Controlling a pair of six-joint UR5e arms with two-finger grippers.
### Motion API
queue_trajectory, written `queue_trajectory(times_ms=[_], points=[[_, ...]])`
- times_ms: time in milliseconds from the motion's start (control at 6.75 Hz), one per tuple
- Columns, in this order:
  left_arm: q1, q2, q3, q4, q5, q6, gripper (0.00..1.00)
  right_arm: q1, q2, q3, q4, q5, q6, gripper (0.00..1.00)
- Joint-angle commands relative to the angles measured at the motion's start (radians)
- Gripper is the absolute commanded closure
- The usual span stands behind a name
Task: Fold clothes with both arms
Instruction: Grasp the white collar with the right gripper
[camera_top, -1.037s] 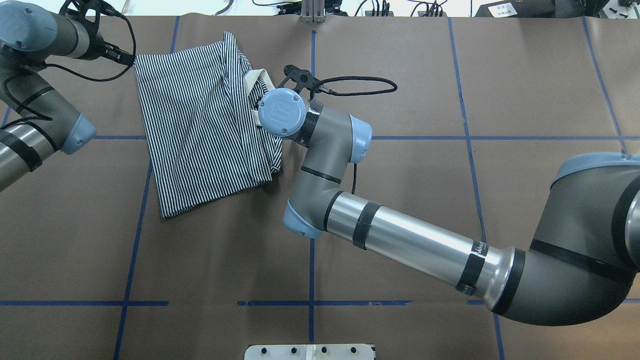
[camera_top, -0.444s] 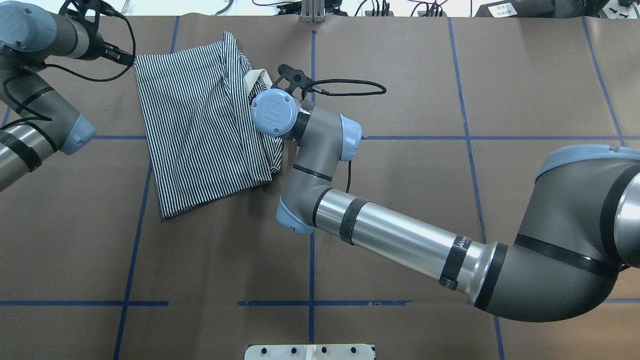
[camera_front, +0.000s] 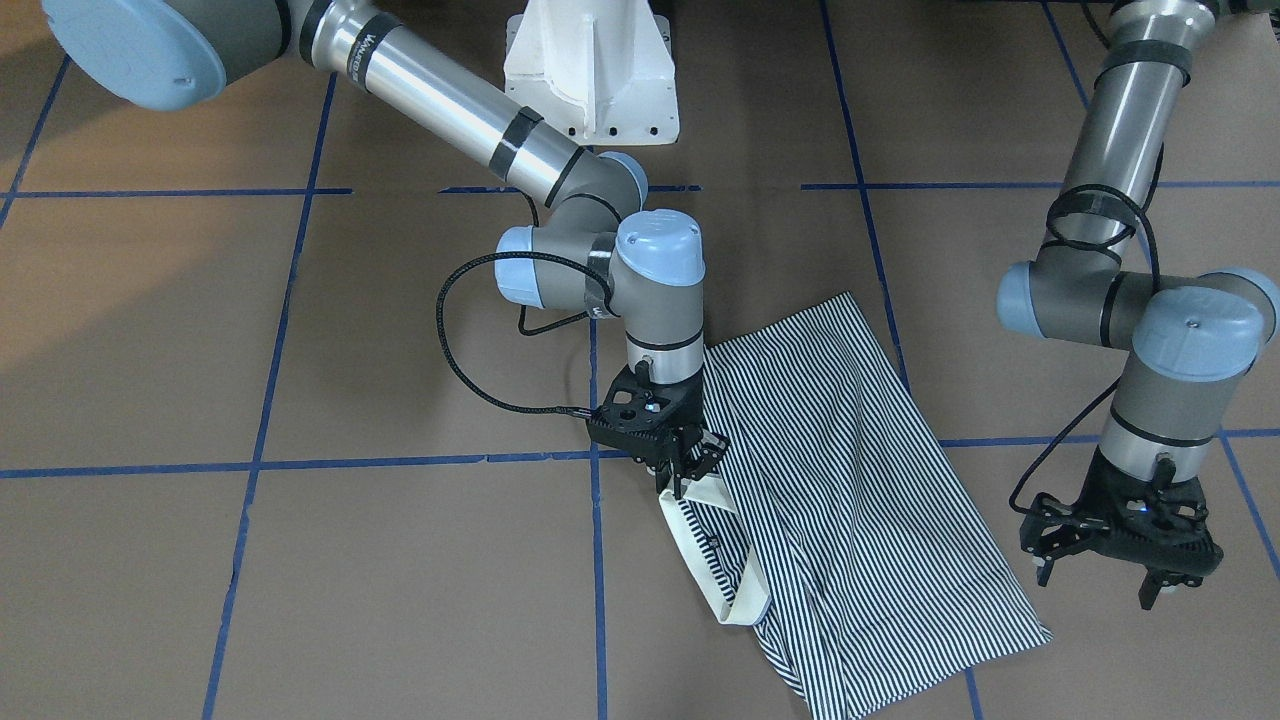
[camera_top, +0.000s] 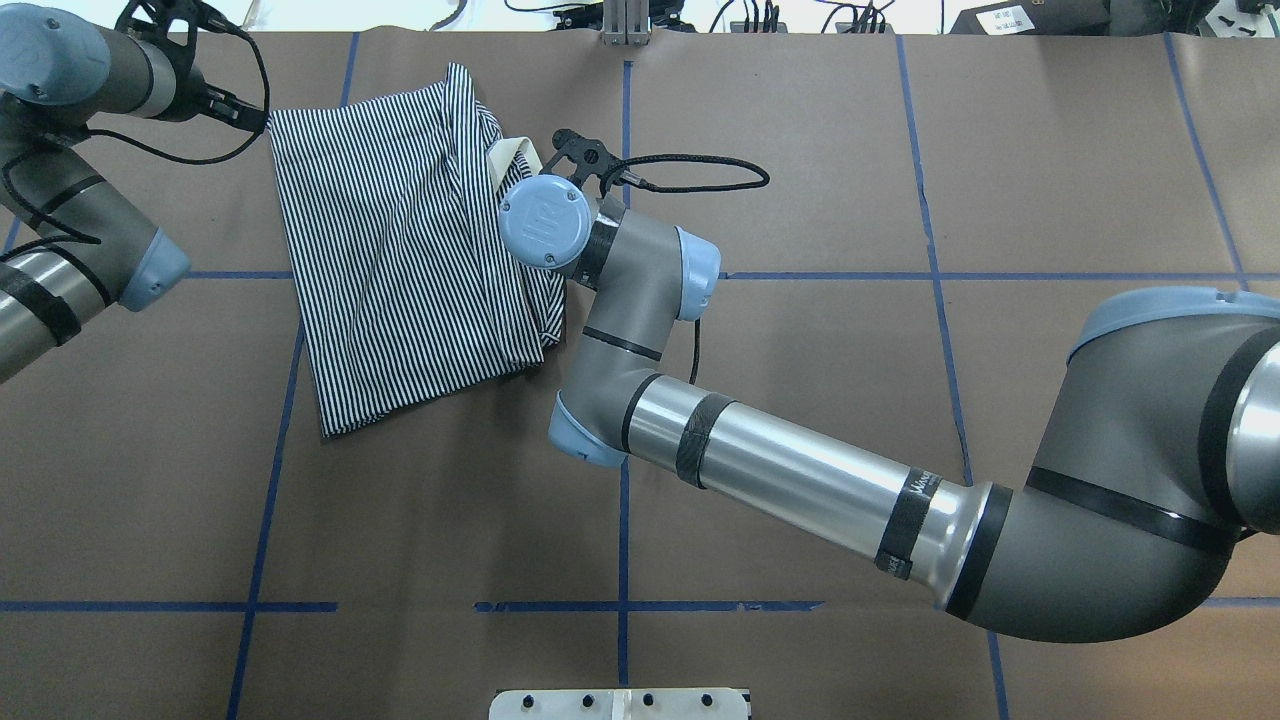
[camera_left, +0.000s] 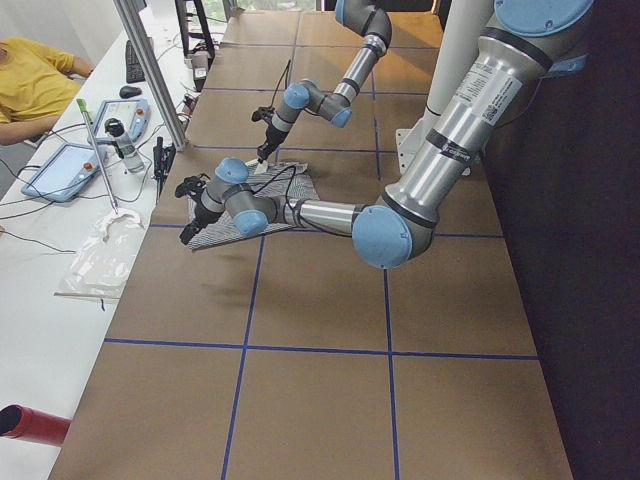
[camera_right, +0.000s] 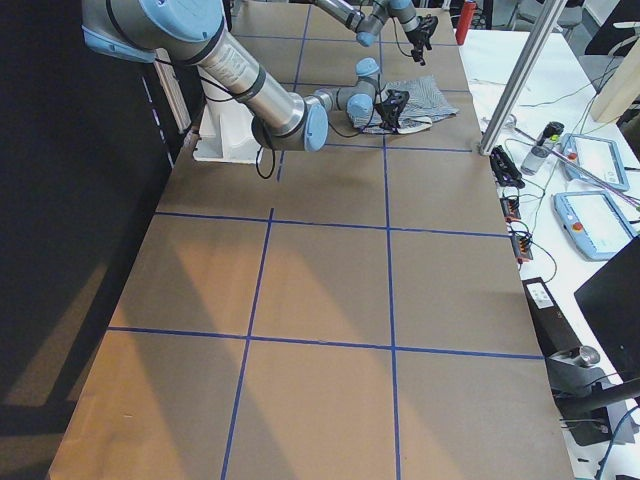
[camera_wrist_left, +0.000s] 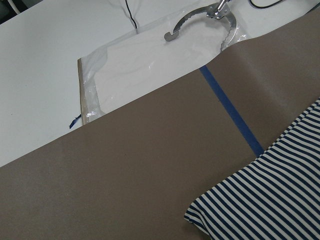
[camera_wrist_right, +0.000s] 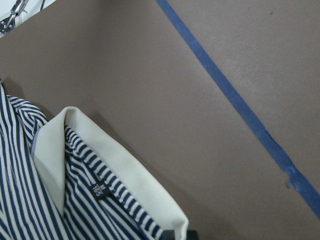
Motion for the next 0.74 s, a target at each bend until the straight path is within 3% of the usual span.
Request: queue_trajectory(times_ms=[0,148,592], points=[[0.000,0.048,-0.063,0.002,-0.003,0.000,0.00,0.005,0.002,0.022,-0.006,0.011,0.001,1.00],[0.000,0.058,-0.085,0.002,-0.003,-0.002,0.00,0.010,-0.041,0.098,-0.011,0.028,-0.011,1.00],[0.011,0.062,-0.096,0.002,-0.027,-0.028,0.00,0.008,-0.407,0.590,-0.120,0.045,-0.033,1.00]])
